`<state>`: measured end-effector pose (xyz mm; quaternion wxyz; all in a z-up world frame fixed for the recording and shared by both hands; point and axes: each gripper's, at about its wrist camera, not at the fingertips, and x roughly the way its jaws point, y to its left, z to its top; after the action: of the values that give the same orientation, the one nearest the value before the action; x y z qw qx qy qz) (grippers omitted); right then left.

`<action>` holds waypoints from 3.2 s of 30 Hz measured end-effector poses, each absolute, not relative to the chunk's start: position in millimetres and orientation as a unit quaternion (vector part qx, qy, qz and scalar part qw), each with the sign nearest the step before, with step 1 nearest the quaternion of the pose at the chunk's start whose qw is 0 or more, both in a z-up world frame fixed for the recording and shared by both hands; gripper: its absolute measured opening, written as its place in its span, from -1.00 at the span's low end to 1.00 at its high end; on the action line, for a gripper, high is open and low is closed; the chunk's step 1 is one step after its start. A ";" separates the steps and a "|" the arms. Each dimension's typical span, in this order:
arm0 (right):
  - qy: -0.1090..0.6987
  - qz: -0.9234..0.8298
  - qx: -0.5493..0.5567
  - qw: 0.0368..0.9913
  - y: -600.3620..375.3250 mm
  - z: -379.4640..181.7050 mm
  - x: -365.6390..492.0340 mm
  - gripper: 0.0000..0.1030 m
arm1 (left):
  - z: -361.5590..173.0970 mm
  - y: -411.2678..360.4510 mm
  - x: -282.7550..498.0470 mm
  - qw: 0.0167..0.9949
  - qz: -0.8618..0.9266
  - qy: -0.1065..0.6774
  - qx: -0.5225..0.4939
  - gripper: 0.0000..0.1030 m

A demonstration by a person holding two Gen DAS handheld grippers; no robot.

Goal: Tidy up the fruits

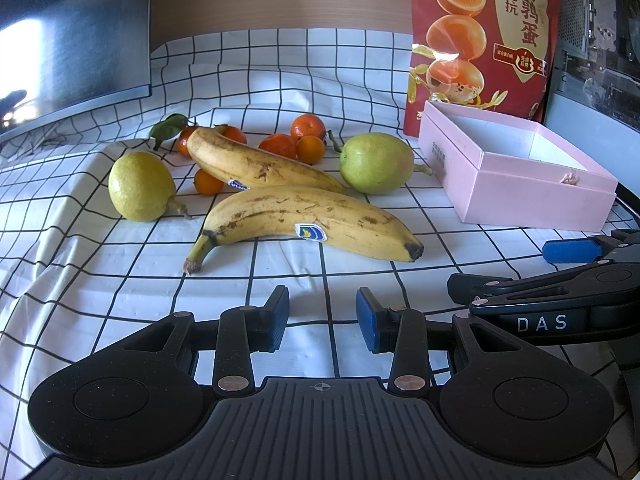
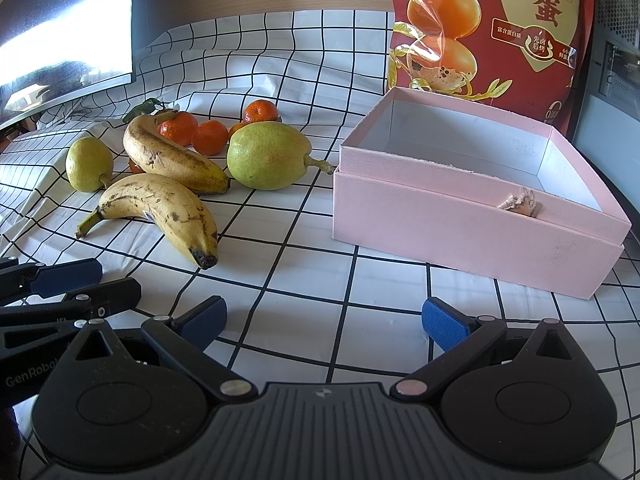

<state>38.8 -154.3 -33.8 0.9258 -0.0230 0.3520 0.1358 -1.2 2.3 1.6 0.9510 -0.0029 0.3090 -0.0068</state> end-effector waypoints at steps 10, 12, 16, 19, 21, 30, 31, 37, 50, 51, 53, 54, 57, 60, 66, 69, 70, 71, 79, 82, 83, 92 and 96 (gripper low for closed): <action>0.352 0.136 -0.023 0.926 -154.3 -33.8 38.7 1.00 | 1.6 2.2 -1.2 0.951 -0.007 0.309 -0.002 -0.19; 0.352 0.136 -0.023 0.926 -154.3 -33.7 38.8 1.00 | 1.6 2.2 -1.2 0.951 -0.007 0.309 -0.002 -0.19; 0.352 0.136 -0.023 0.926 -154.3 -33.7 38.8 1.00 | 1.6 2.2 -1.2 0.951 -0.007 0.309 -0.002 -0.19; 0.352 0.136 -0.023 0.926 -154.3 -33.7 39.0 1.00 | 1.6 2.1 -1.3 0.951 -0.007 0.309 -0.002 -0.19; 0.352 0.136 -0.023 0.926 -154.3 -33.7 39.0 1.00 | 1.6 2.0 -1.3 0.951 -0.006 0.309 -0.002 -0.19; 0.364 0.152 -0.030 0.919 -155.7 -32.0 36.5 1.00 | 2.7 3.2 -1.0 0.949 -0.001 0.315 -0.004 -0.20; 0.370 0.155 -0.032 0.915 -155.8 -30.6 36.6 1.00 | 3.7 3.4 -0.7 0.948 -0.002 0.319 -0.003 -0.19; 0.412 0.158 -0.039 0.896 -158.3 -24.5 28.6 1.00 | 18.8 30.9 12.5 0.921 -0.026 0.382 -0.079 -0.22; 0.423 0.170 -0.009 0.890 -173.0 -10.2 27.3 0.86 | 78.4 144.9 67.3 0.932 0.110 0.327 -0.111 -0.27; 0.423 0.167 -0.010 0.891 -172.6 -8.9 28.3 0.86 | 77.5 150.9 73.1 0.929 0.109 0.329 -0.125 -0.27; 0.416 0.160 -0.015 0.895 -170.6 -5.4 27.9 0.86 | 72.7 165.6 85.6 0.921 0.102 0.338 -0.162 -0.27; 0.411 0.160 -0.019 0.897 -169.1 -4.1 26.4 0.86 | 69.1 171.3 92.0 0.915 0.104 0.348 -0.176 -0.27; 0.394 0.161 -0.047 0.904 -161.4 0.3 20.1 0.86 | 58.2 176.6 100.1 0.904 0.119 0.367 -0.186 -0.27; 0.381 0.166 -0.070 0.907 -155.0 2.3 14.1 0.86 | 51.6 177.7 104.7 0.899 0.113 0.374 -0.198 -0.17; 0.385 0.170 -0.070 0.904 -150.2 0.8 11.4 0.86 | 49.9 177.2 120.7 0.903 0.136 0.359 -0.194 0.01; 0.387 0.174 -0.074 0.903 -147.1 -0.1 11.0 0.86 | 49.4 178.2 130.3 0.906 0.141 0.353 -0.188 0.05; 0.388 0.175 -0.076 0.902 -146.0 -0.4 11.0 0.86 | 48.6 178.6 131.8 0.905 0.141 0.355 -0.187 0.11; 0.389 0.176 -0.076 0.901 -145.1 -0.8 11.3 0.86 | 47.3 178.4 134.0 0.905 0.136 0.358 -0.187 0.15; 0.391 0.167 -0.076 0.902 -148.6 -1.7 10.4 0.86 | 28.0 179.5 151.0 0.885 0.063 0.414 -0.205 0.33; 0.393 0.161 -0.071 0.903 -152.2 -2.4 10.5 0.86 | 24.4 176.5 147.7 0.887 0.060 0.411 -0.203 0.31; 0.395 0.159 -0.070 0.902 -153.0 -3.2 10.6 0.86 | 24.7 175.5 147.0 0.890 0.060 0.405 -0.201 0.28; 0.400 0.158 -0.080 0.899 -151.9 -7.8 9.2 0.86 | 21.1 173.6 149.9 0.909 0.049 0.379 -0.165 0.27; 0.397 0.156 -0.083 0.901 -153.5 -6.2 10.8 0.86 | 22.9 170.3 142.6 0.911 0.048 0.383 -0.147 0.27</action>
<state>10.8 -153.5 -6.2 0.9008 -0.0828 0.3967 0.1557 142.6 170.3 22.9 0.9108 -0.1474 0.3827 0.0480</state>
